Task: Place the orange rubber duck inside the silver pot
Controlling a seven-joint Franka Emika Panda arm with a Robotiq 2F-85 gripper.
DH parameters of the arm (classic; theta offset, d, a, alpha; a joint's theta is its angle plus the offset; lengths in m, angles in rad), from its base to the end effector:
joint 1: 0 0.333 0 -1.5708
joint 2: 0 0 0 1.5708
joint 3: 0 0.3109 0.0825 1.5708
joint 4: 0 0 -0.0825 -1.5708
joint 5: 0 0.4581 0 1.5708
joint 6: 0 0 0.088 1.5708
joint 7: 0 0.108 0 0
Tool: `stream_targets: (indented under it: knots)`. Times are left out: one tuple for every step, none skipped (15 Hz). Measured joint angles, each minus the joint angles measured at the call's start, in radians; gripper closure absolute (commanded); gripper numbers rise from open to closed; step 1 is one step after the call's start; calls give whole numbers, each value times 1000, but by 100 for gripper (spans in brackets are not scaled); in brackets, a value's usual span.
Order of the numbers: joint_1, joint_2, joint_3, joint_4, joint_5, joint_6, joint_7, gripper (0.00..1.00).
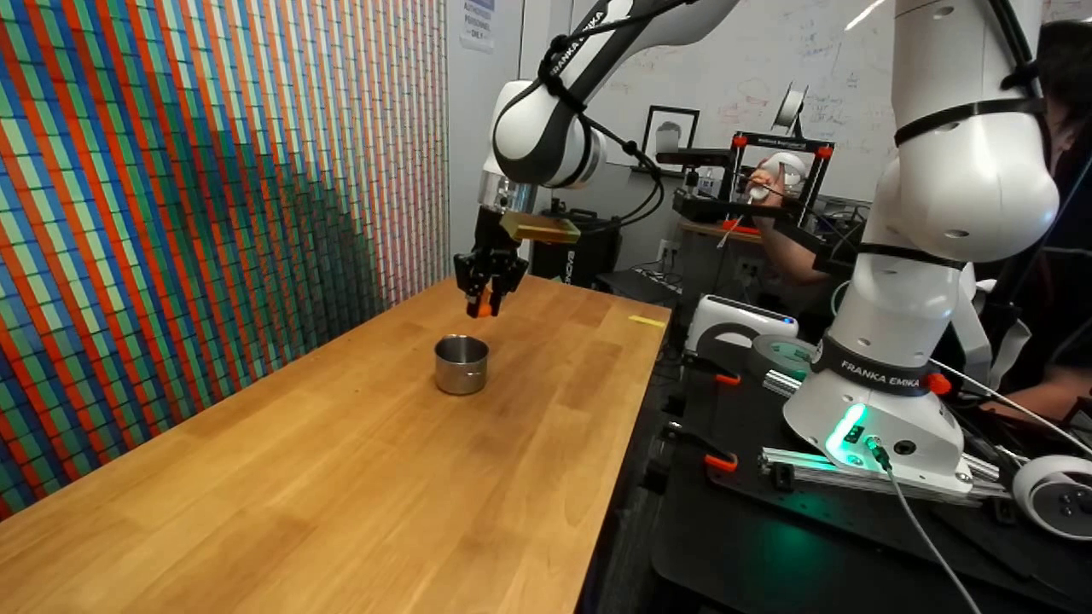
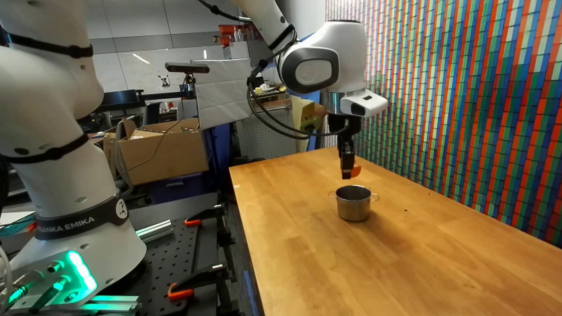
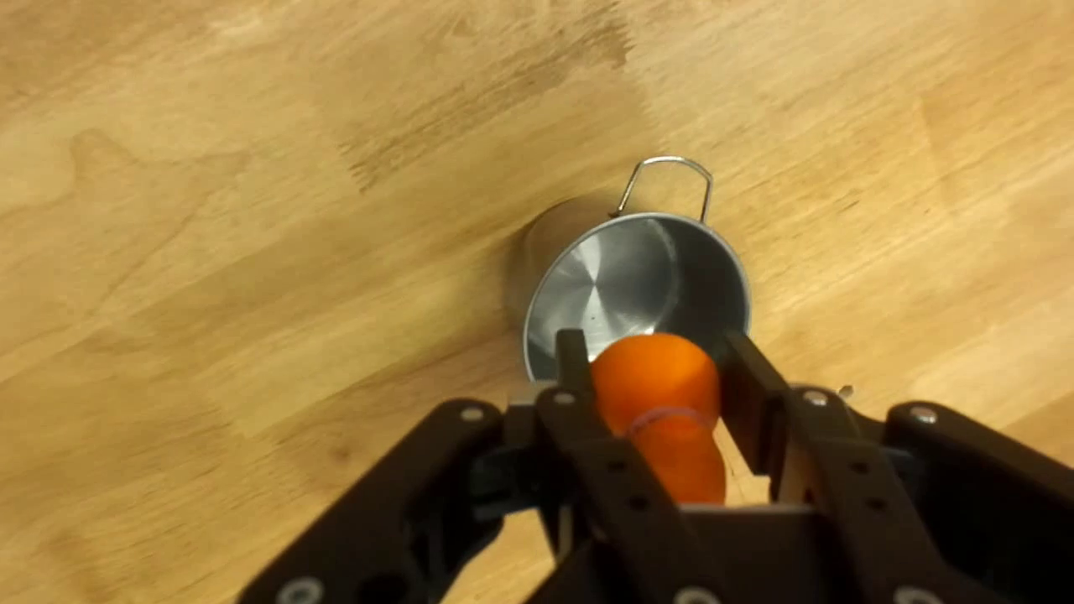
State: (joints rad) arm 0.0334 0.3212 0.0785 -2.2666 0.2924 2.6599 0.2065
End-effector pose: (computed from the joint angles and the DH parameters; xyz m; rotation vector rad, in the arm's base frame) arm 0.5792 0.0591 0.1541 -2.9168 0.5222 -0.0622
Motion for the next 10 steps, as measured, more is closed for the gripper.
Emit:
stream_targets:
  knots:
    - [0, -2, 4, -6, 11, 1, -16, 82]
    - [0, -2, 7, -10, 17, 3, -30, 82]
    - [0, -2, 8, -14, 17, 7, -40, 82]
    - [0, -2, 9, -18, 17, 16, -49, 63]
    - [0, 0, 9, -19, 17, 24, -59, 34]
    - [0, 4, 10, -19, 17, 38, -67, 33]
    - [0, 8, 11, -19, 17, 57, -73, 27]
    - [1, 13, 11, -19, 17, 79, -78, 19]
    - [1, 19, 12, -19, 17, 98, -82, 10]
    - [1, 26, 13, -19, 17, 115, -85, 3]
